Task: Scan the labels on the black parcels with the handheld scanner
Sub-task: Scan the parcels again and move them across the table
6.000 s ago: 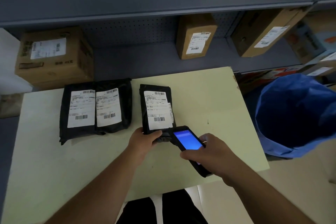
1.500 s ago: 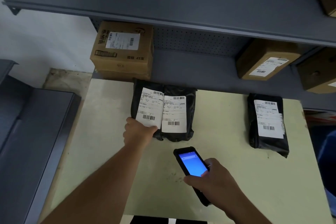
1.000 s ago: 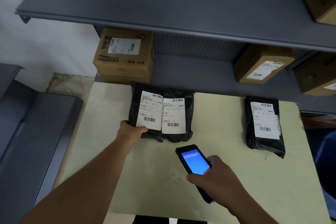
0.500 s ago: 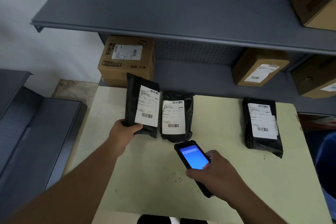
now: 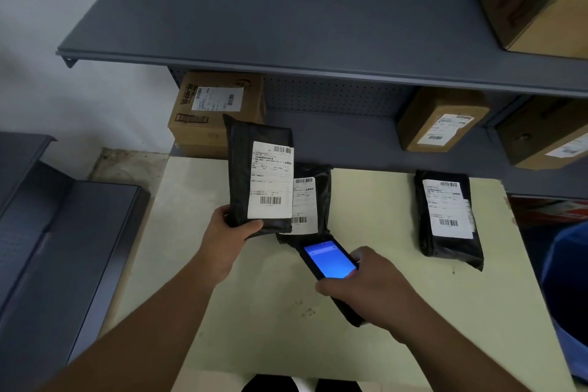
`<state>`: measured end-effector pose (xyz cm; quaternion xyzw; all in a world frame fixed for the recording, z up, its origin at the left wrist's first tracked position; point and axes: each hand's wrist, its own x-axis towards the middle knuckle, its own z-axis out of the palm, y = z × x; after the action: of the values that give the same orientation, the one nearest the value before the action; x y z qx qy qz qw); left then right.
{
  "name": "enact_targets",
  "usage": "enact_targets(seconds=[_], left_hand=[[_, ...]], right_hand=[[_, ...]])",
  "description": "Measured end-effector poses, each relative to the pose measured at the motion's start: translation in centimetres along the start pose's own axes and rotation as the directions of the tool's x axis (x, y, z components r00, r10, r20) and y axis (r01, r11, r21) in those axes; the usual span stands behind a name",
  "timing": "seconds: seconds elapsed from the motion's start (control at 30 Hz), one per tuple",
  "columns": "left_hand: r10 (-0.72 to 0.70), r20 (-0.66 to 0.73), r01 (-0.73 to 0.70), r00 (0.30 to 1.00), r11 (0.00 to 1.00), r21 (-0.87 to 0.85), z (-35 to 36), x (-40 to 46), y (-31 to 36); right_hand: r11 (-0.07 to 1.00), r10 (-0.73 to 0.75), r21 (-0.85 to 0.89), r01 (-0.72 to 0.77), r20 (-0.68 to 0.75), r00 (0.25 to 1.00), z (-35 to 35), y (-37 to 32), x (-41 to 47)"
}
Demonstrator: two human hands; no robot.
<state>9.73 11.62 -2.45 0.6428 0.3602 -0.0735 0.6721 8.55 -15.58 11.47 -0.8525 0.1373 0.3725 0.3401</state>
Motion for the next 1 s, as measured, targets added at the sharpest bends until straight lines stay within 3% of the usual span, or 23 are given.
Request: enact_targets(seconds=[0.43, 1.0], left_hand=[[0.046, -0.001, -0.046, 0.999, 0.996, 0.075, 4.4, -1.9, -1.0], [0.059, -0.021, -0.056, 0.998, 0.993, 0.108, 5.0, -2.2, -1.9]], right_hand=[[0.997, -0.014, 0.071, 0.015, -0.016, 1.000, -0.6, -0.7, 0.7], [0.992, 0.012, 0.129, -0.017, 0.040, 0.999, -0.2, 0.0, 1.0]])
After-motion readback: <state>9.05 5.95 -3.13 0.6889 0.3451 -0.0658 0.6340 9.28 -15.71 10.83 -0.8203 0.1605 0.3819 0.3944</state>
